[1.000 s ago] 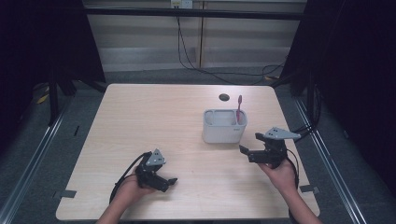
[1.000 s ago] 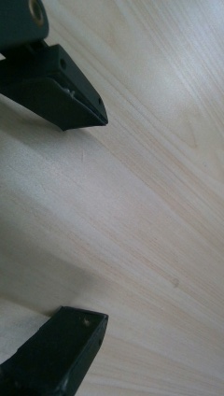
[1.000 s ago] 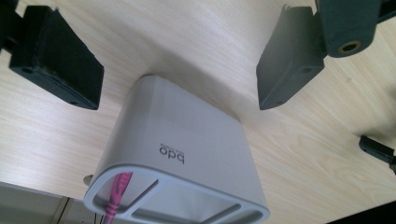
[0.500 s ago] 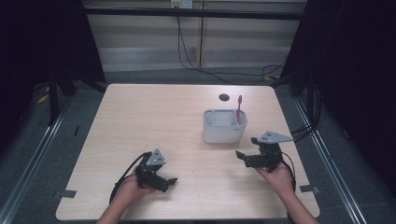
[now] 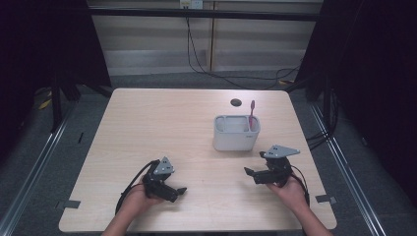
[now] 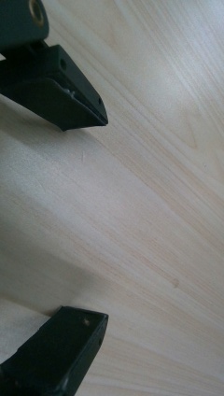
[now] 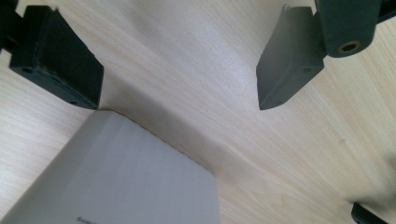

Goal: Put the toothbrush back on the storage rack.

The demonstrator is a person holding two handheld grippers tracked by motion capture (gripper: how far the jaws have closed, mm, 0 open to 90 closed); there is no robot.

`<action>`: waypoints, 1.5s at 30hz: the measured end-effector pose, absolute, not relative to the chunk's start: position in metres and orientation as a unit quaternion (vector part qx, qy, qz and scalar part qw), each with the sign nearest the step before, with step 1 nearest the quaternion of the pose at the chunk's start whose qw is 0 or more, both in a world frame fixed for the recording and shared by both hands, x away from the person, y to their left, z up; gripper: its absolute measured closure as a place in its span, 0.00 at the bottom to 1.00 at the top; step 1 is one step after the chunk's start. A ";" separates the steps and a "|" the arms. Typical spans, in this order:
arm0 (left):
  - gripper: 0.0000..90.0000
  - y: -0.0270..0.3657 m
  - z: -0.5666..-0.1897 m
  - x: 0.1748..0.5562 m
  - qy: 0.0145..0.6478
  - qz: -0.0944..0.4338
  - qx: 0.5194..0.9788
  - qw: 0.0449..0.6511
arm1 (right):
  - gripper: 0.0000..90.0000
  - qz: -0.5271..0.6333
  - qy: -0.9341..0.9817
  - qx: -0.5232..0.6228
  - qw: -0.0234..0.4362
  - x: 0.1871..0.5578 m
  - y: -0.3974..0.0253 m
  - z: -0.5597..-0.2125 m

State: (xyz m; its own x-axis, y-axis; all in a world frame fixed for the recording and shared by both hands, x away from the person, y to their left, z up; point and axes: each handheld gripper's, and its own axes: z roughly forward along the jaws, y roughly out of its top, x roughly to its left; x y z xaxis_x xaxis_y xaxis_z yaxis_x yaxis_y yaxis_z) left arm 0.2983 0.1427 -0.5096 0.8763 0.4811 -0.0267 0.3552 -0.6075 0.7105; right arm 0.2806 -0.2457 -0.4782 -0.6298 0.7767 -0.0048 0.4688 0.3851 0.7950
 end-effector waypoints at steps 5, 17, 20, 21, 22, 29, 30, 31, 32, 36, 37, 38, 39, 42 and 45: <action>0.06 0.143 -0.510 0.298 0.234 0.083 0.893 0.376 | 0.16 0.392 0.819 0.375 0.186 0.280 -0.242 -0.482; 0.06 0.143 -0.510 0.298 0.235 0.083 0.892 0.376 | 0.16 0.367 0.848 0.339 0.176 0.279 -0.224 -0.494; 0.06 0.143 -0.509 0.298 0.236 0.084 0.893 0.375 | 0.16 0.362 0.854 0.331 0.174 0.278 -0.221 -0.495; 0.06 0.143 -0.509 0.298 0.236 0.085 0.893 0.374 | 0.16 0.362 0.855 0.330 0.173 0.279 -0.220 -0.496; 0.06 0.143 -0.509 0.298 0.236 0.085 0.893 0.374 | 0.16 0.363 0.855 0.331 0.167 0.279 -0.220 -0.497; 0.06 0.144 -0.509 0.297 0.239 0.088 0.892 0.373 | 0.16 0.364 0.859 0.327 0.147 0.280 -0.218 -0.502; 0.06 0.144 -0.509 0.297 0.239 0.087 0.892 0.373 | 0.16 0.363 0.861 0.325 0.147 0.280 -0.218 -0.503; 0.06 0.144 -0.509 0.297 0.239 0.087 0.892 0.373 | 0.16 0.362 0.862 0.323 0.145 0.280 -0.218 -0.504; 0.06 0.143 -0.509 0.297 0.241 0.087 0.891 0.375 | 0.16 0.359 0.863 0.324 0.143 0.280 -0.217 -0.505; 0.06 0.144 -0.509 0.297 0.240 0.087 0.892 0.374 | 0.16 0.362 0.865 0.318 0.142 0.280 -0.217 -0.508; 0.06 0.144 -0.509 0.297 0.239 0.087 0.892 0.373 | 0.16 0.365 0.865 0.316 0.139 0.280 -0.217 -0.508; 0.06 0.144 -0.509 0.297 0.239 0.087 0.892 0.373 | 0.16 0.368 0.865 0.313 0.138 0.279 -0.217 -0.509; 0.06 0.144 -0.509 0.297 0.239 0.087 0.892 0.373 | 0.16 0.372 0.863 0.314 0.135 0.279 -0.218 -0.510; 0.06 0.144 -0.509 0.297 0.239 0.087 0.892 0.373 | 0.16 0.376 0.860 0.321 0.126 0.280 -0.220 -0.511; 0.06 0.144 -0.509 0.297 0.239 0.087 0.892 0.373 | 0.15 0.375 0.860 0.323 0.127 0.280 -0.219 -0.511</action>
State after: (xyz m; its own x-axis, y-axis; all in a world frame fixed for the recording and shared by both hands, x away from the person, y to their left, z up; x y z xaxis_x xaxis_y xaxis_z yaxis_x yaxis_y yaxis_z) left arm 0.2967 0.1436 -0.5093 0.8704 0.4918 -0.0233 0.3620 -0.6071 0.7074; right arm 0.2803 -0.2194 -0.5115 -0.7584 0.6513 0.0236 0.4608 0.5103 0.7261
